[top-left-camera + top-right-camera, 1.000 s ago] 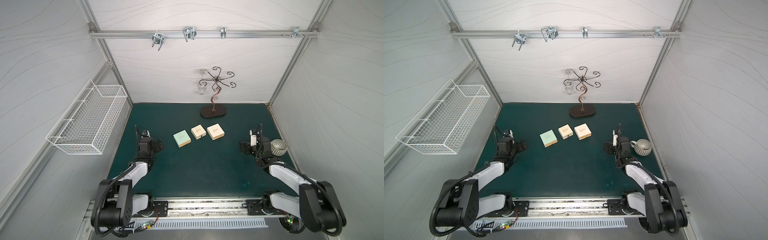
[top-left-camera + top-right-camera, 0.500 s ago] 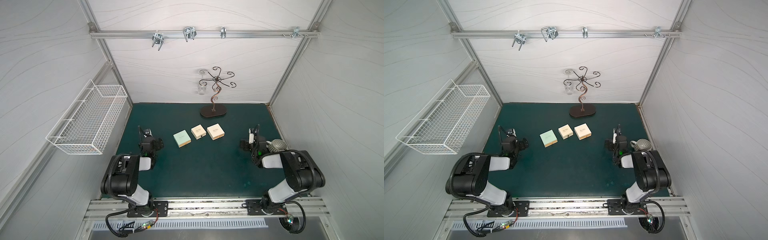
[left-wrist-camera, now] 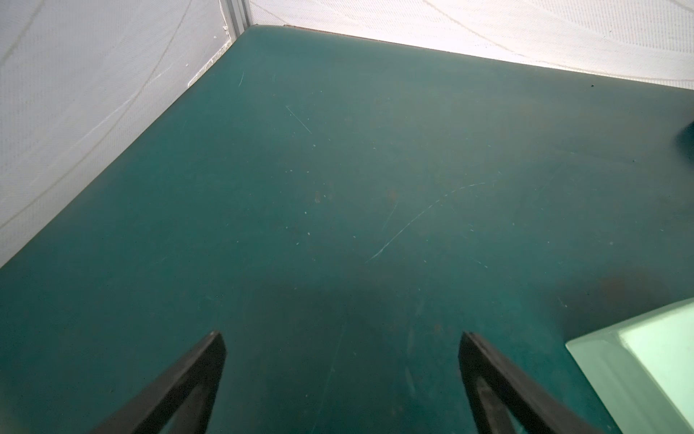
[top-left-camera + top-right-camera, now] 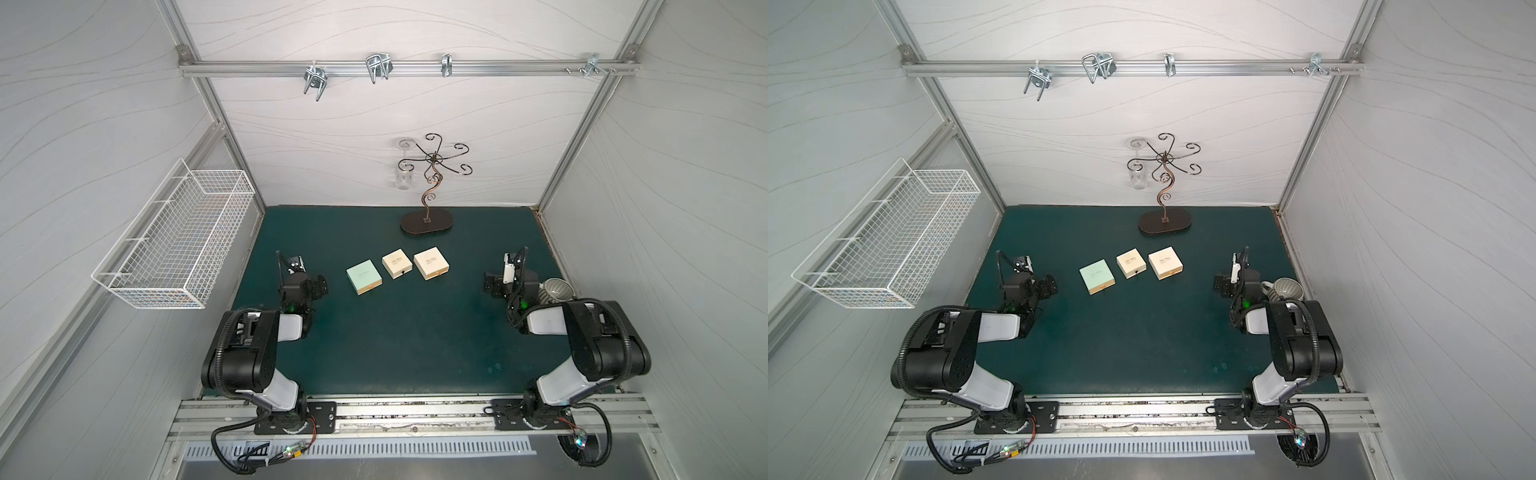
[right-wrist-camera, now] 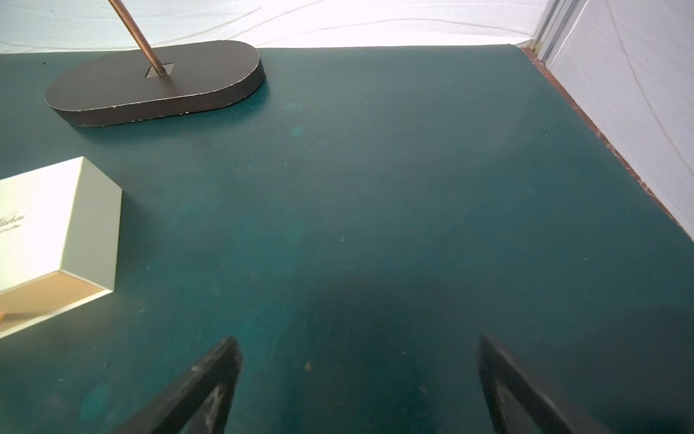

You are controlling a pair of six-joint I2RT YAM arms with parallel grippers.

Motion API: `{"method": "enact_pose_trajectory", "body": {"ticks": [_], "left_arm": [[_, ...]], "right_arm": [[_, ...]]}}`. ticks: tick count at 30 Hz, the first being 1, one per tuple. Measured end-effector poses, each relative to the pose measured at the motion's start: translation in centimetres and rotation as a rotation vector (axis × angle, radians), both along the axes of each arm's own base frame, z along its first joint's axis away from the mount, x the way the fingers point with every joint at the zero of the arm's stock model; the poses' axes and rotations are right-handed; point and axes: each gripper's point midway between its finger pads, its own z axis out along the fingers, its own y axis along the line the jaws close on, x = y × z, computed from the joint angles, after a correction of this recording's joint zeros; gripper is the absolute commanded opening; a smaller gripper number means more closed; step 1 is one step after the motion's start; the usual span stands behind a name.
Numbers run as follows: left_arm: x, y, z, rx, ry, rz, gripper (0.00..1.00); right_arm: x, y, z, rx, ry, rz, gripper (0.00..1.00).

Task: Place the earrings into the drawer-style jewelry box
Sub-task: Reset both arms

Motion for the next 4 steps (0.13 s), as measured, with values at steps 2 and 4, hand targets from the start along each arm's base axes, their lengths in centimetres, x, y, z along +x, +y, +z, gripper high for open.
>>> {"method": "enact_pose_trajectory", "body": {"ticks": [2,4], "left_arm": [[0.01,0.0,0.02,0.0,-0.001,0.0,1.0],[0.03,0.0,0.05,0.0,-0.002,0.0,1.0]], "right_arm": [[0.13,0.04,0.16,0.003,-0.004,0.001,0.99],[0.21,0.07,0.28,0.005,-0.008,0.002,0.99]]}}
